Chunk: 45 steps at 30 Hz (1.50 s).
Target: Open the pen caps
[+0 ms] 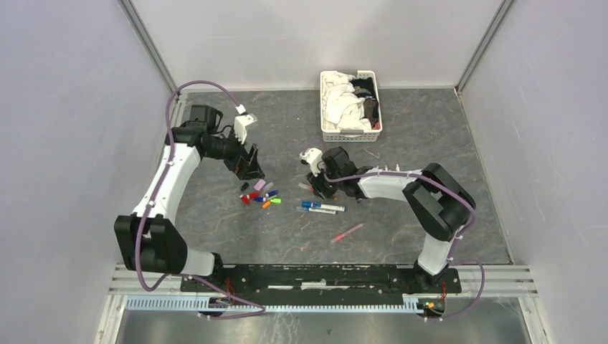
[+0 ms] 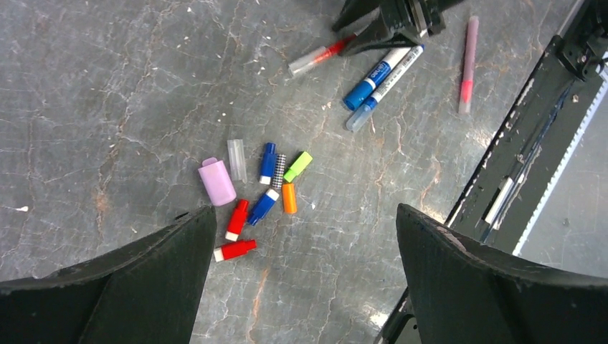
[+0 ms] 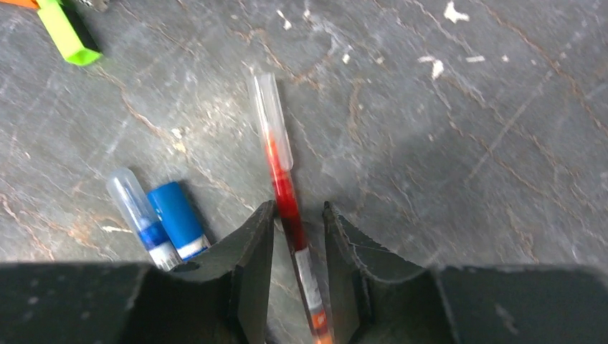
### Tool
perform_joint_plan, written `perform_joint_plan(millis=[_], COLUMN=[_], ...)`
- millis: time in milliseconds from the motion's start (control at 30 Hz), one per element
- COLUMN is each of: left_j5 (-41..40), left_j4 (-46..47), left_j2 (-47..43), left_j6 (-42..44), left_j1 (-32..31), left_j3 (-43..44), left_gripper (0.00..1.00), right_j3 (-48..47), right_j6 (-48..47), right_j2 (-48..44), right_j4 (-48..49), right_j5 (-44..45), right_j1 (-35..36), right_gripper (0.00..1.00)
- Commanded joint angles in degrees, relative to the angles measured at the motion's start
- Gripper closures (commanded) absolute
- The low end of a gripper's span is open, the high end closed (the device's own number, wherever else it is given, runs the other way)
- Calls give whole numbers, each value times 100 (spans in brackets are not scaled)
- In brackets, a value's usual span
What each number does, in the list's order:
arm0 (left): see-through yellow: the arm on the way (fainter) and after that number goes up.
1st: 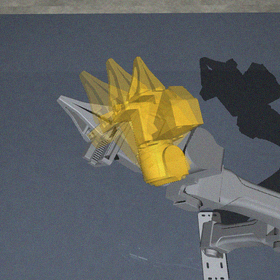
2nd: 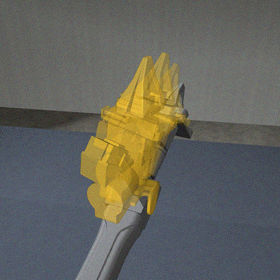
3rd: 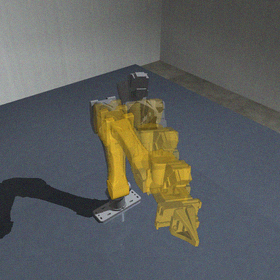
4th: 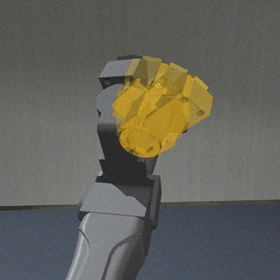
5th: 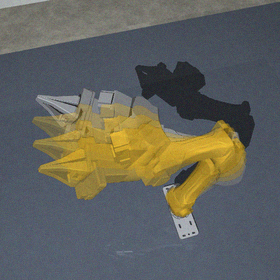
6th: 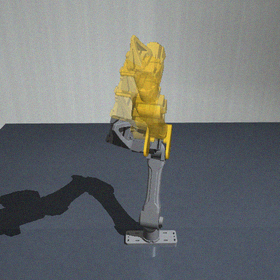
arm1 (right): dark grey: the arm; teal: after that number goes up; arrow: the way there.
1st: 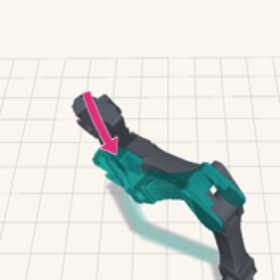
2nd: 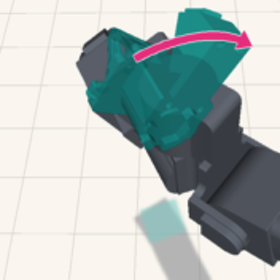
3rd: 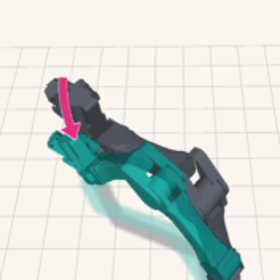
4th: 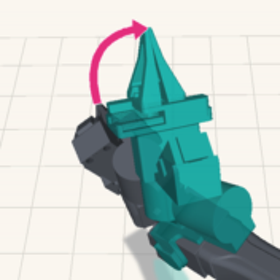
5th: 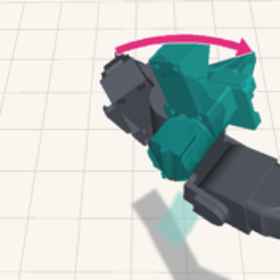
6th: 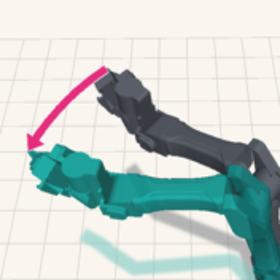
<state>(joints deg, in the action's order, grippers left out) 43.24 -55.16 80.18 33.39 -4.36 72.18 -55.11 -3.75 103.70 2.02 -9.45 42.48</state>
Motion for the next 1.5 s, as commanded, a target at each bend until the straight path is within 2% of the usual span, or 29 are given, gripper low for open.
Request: perform_joint_plan(millis=[0, 100, 200, 267, 333, 367, 567, 700, 900, 1100, 1200, 1333, 1467], left_j5=[263, 244, 269, 311, 354, 393, 683, 826, 860, 916, 1056, 1195, 1297], left_j4=[-246, -316, -332, -355, -393, -411, -429, -364, -48, -237, -430, -732, -1026], left_j2=[49, 59, 67, 84, 102, 107, 94, 160, 497, 741, 781, 885, 1029], left_j6=[409, 477, 500, 522, 562, 582, 765, 875, 731, 905, 1101, 1371, 1620], left_j1=[-30, -30, -30, -30, -37, -38, -156, -542, -1092, -1293, -1308, -1355, -1372], left_j3=[1, 31, 41, 34, 3, -16, -244, -429, -448, -140, -29, 43, 131], left_gripper=[0, 0, 0, 0, 0, 0, 0, 1, 2, 6, 11, 21, 39], right_j3=[511, 695, 747, 748, 688, 634, -115, -624, -787, -1060, -1239, -1323, -1406], right_j6=[118, 162, 175, 196, 226, 225, 143, 153, 263, -54, -205, -220, -293], right_j2=[-263, -398, -379, -318, -285, -294, -580, -834, -995, -986, -906, -804, -703], right_j4=[-87, -13, 0, 41, 92, 90, -182, -519, -657, -1182, -1439, -1446, -1575], right_j5=[-8, -28, -33, -112, -179, -211, -663, -1567, -3216, -4051, -4245, -4505, -4460], right_j1=[-185, -202, -225, -247, -267, -284, -406, -425, -405, -298, -260, -180, -148], right_gripper=[62, 64, 73, 82, 97, 100, 100, 100, 100, 100, 100, 100, 100])
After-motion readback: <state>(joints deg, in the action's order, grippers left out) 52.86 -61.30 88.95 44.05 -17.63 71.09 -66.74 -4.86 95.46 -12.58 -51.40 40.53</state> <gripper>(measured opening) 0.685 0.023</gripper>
